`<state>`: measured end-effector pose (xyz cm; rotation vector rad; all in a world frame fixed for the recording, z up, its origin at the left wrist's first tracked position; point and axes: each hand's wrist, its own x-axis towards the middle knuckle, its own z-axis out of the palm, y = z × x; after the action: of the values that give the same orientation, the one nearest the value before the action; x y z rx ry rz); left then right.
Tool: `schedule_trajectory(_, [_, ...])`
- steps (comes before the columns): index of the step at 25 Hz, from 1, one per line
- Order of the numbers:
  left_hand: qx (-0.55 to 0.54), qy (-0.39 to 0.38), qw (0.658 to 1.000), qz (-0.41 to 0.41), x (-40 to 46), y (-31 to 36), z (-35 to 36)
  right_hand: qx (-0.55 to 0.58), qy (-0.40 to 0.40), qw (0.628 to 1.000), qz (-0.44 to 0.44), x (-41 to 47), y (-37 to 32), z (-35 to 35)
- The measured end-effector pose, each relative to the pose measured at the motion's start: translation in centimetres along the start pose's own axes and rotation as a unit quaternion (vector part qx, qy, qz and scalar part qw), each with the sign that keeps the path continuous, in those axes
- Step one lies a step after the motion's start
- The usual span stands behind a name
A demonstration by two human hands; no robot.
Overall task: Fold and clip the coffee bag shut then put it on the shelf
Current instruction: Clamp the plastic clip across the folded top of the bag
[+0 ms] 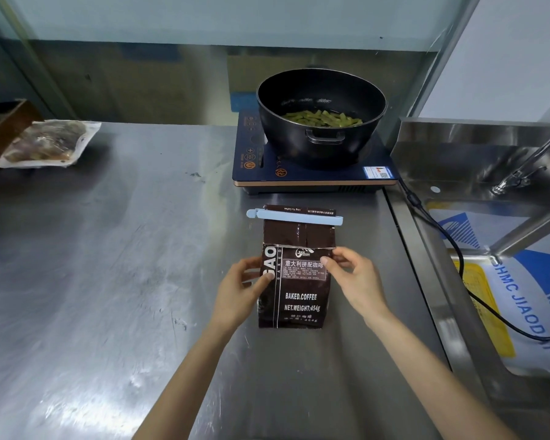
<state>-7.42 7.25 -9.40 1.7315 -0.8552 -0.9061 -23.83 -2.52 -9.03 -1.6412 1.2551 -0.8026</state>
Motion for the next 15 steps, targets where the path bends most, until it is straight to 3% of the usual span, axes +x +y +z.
schedule_trajectory(15, [-0.016, -0.006, 0.999, -0.029, -2.0, -0.9, -1.0, 0.086, 0.097, 0.99, 0.058, -5.4, -0.2, 1.9])
